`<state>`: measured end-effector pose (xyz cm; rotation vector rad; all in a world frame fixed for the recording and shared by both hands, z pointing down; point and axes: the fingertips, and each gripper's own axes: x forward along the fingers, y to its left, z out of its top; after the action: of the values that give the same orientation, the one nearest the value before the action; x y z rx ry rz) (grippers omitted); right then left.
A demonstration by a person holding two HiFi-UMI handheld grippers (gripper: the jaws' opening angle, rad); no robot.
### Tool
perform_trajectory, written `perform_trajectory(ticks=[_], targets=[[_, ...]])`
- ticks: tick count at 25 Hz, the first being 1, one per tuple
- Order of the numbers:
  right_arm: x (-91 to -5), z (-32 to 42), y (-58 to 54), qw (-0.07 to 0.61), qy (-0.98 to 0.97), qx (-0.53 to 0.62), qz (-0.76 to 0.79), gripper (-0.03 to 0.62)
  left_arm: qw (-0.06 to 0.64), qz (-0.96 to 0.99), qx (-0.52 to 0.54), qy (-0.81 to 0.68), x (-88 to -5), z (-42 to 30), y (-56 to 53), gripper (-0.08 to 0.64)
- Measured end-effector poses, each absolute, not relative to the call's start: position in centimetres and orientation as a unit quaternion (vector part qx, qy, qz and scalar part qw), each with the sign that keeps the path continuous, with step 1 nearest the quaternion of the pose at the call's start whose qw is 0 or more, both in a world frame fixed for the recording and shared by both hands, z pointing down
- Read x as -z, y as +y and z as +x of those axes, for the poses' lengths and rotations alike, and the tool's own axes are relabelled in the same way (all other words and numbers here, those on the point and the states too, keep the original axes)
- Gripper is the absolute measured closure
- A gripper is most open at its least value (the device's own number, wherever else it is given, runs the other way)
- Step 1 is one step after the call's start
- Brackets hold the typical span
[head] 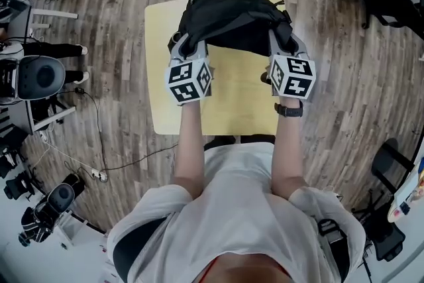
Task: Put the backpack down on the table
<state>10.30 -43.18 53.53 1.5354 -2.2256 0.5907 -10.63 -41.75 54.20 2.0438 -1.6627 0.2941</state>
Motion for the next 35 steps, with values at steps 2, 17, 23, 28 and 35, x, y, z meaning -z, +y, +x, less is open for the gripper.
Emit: perform_trajectory(ticks=[2,17,23,28,35], targets=[[-54.4,10.2,-43.4,0.189,-0.789,-0.218,0.543,0.498,0.244,0.745,-0.114,-0.61,-55.0,-10.7,-42.0,0.511],[-59.1,10.2,-45.4,0.203,-0.783,-0.238,0.537,0.499,0.261,0.739,-0.13,-0.607,-59.7,-10.8,-44.2,0.511],[-60.9,10.2,-45.6,0.214,-0.78,-0.241,0.536,0.499,0.27,0.74,-0.139,-0.6,-61.9,-10.8,-44.6,0.511],[-62.9,9.9,-45.3,0.224,-0.777,-0.255,0.53,0.499,0.279,0.736,-0.15,-0.598,-64.0,-11.1,-44.6,0.511],[-64.0,9.5,-45.3,0.231,-0.781,-0.252,0.522,0.499,0.288,0.733,-0.159,-0.595,-66.0,-11.5,-44.2,0.512]])
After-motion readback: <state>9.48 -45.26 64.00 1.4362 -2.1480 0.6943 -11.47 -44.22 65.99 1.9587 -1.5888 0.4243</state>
